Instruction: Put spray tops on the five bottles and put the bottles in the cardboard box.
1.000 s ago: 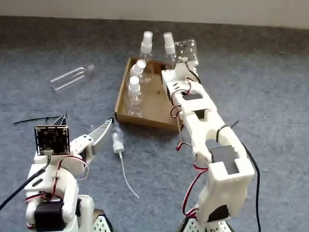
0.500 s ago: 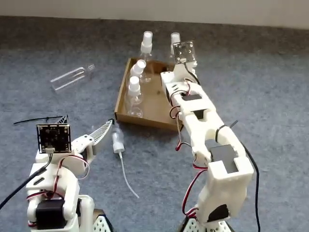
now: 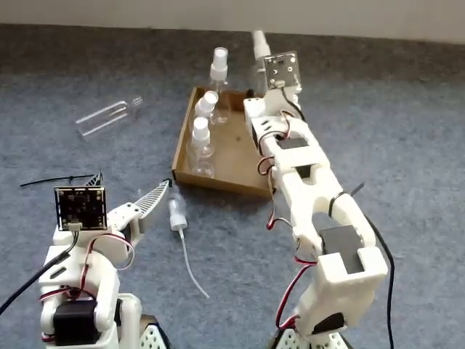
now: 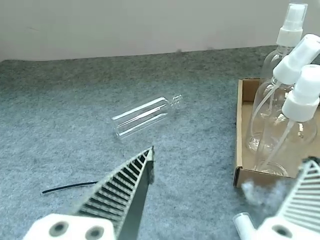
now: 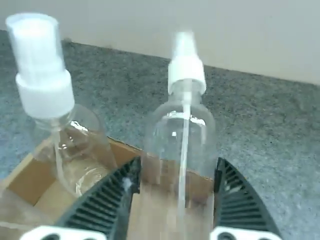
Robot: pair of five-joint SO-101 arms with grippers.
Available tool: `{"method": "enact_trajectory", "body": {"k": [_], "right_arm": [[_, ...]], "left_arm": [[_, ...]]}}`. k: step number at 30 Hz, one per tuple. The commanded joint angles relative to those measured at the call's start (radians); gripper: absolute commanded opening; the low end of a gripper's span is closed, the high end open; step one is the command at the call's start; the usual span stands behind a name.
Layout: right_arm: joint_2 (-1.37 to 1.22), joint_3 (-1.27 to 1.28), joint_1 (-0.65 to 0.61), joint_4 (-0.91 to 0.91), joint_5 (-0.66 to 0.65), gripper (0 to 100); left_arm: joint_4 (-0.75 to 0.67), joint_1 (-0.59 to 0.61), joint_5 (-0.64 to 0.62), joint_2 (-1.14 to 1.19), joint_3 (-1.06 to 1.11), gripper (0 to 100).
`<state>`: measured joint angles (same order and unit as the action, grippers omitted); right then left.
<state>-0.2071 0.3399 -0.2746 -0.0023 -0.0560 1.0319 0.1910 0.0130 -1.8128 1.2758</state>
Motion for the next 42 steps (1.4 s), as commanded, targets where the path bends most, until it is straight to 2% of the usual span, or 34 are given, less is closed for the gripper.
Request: {"method": "enact_trajectory", "body": {"k": [1, 6, 10, 16, 20, 26, 35, 42], "right_arm": [[0.064, -0.022, 0.004, -0.010, -0.006, 17.8], [0.062, -0.024, 0.004, -0.012, -0.006, 16.8], [0.062, -0.028, 0.005, -0.012, -0.011, 11.8], [0.064, -0.028, 0.005, -0.008, -0.008, 11.8], [0.065, -0.073, 0.004, 0.185, -0.003, 13.9], [0.007, -0.341, 0.004, 0.483, 0.133, 28.1], [-0.240, -0.659, -0.002, 0.667, 0.132, 28.2], [-0.386, -0.806, -0.004, 0.677, 0.132, 28.2]], "left_arm": [[-0.018, 0.010, -0.002, -0.001, -0.007, 39], [-0.018, 0.010, -0.002, -0.001, -0.007, 39], [-0.018, 0.010, -0.002, -0.001, -0.007, 39], [-0.018, 0.010, -0.002, -0.001, -0.007, 39], [-0.018, 0.010, -0.002, -0.001, -0.007, 39], [-0.017, 0.010, -0.002, -0.001, -0.007, 39], [-0.015, 0.010, -0.002, -0.001, -0.007, 39], [-0.018, 0.010, -0.002, -0.001, -0.007, 39]]}}
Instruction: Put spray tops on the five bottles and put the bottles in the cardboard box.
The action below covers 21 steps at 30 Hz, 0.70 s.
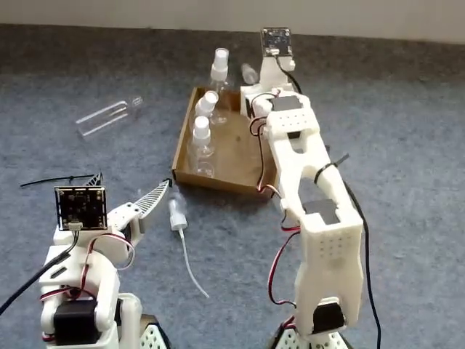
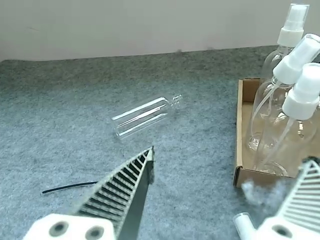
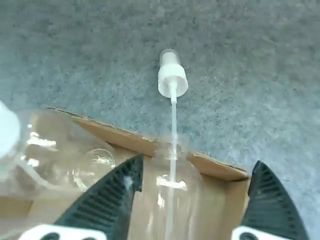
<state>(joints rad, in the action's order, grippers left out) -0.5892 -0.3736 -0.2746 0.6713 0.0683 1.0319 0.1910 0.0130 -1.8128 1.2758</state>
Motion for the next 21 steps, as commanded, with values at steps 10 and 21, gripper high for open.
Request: {"method": "enact_trajectory", "body": {"k": [10, 21], "right_arm": [[-0.056, -0.124, -0.004, 0.004, 0.008, 25.4], [-0.050, -0.151, 0.005, -0.002, 0.008, 6.3]], "left_arm": [[-0.018, 0.010, -0.002, -0.001, -0.007, 39], [-0.018, 0.010, -0.002, -0.001, -0.007, 39]]}}
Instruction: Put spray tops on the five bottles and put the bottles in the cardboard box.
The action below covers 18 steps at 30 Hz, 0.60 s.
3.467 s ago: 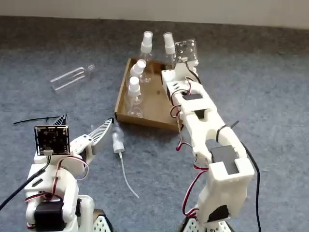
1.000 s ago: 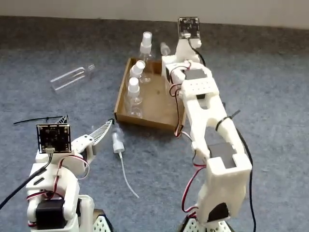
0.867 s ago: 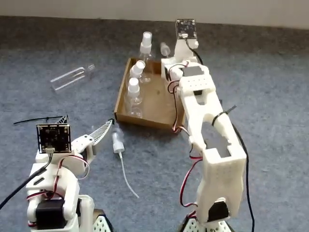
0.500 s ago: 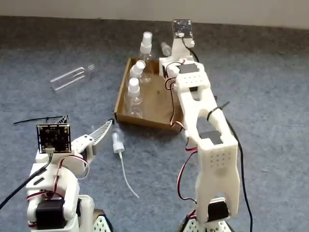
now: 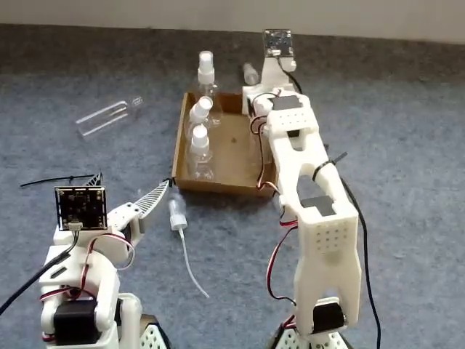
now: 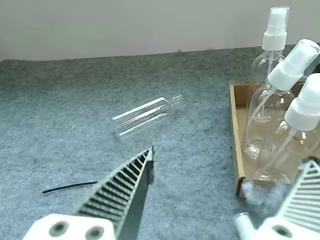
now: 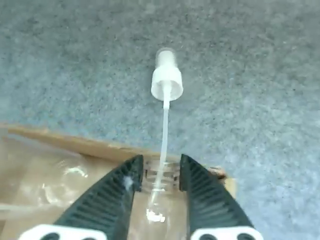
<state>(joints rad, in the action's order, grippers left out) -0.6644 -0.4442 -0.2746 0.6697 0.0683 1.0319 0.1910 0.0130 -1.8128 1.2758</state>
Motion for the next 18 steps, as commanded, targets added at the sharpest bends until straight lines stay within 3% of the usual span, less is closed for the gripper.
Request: {"method": "enact_trajectory", "body": {"k": [1, 14, 18], "right_arm": [[0.024, -0.094, 0.007, 0.001, 0.008, 6.3], [0.027, -0.216, 0.047, 0.010, 0.009, 6.2], [0.027, -0.298, 0.058, 0.101, 0.009, 3.3]], "left_arm": [[-0.018, 0.010, -0.002, -0.001, -0.007, 39], [-0.018, 0.010, -0.002, -0.001, -0.005, 39], [-0.018, 0.010, -0.002, -0.001, -0.005, 39]]}}
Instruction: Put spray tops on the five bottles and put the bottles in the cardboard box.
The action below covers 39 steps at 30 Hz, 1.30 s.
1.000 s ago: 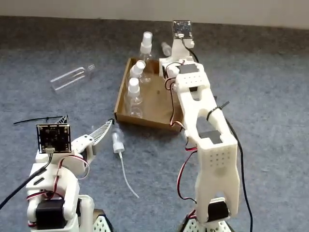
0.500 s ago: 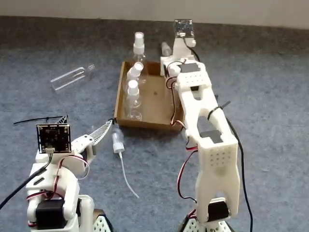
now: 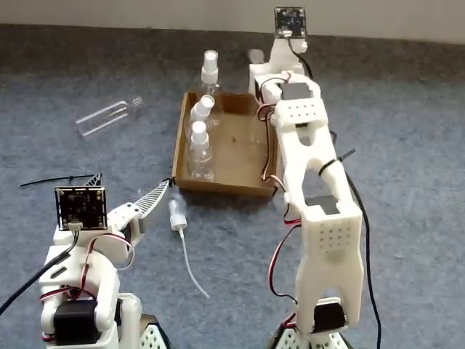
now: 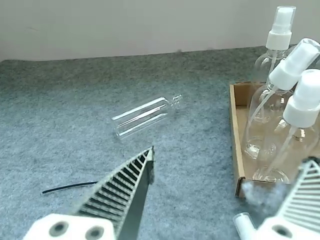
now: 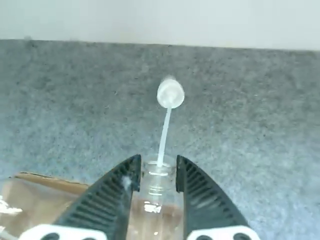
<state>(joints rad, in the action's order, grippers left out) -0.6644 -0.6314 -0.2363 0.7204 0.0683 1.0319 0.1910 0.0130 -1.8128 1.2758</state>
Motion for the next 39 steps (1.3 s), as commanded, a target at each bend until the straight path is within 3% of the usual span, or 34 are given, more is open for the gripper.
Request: {"method": "enact_trajectory", "body": {"k": [1, 11, 19, 23, 31, 39], "right_arm": [[0.027, -0.137, 0.019, 0.073, 0.009, 2.9], [0.025, -0.470, 0.047, 0.321, 0.009, 2.6], [0.019, -0.788, 0.160, 0.530, 0.003, 2.3], [0.019, -0.875, 0.240, 0.596, -0.133, 2.3], [0.005, -0.889, 0.239, 1.053, -0.420, 2.2], [-0.130, -0.702, 0.271, 1.046, -0.393, 0.5]], "left_arm": [[-0.018, 0.010, -0.002, -0.001, -0.005, 39], [-0.018, 0.010, -0.002, -0.001, -0.005, 39], [-0.017, 0.010, -0.003, -0.001, -0.005, 39], [-0.017, 0.010, -0.003, -0.001, -0.005, 39], [-0.017, 0.010, -0.003, -0.001, -0.005, 39], [-0.014, 0.010, -0.002, -0.001, -0.005, 39]]}}
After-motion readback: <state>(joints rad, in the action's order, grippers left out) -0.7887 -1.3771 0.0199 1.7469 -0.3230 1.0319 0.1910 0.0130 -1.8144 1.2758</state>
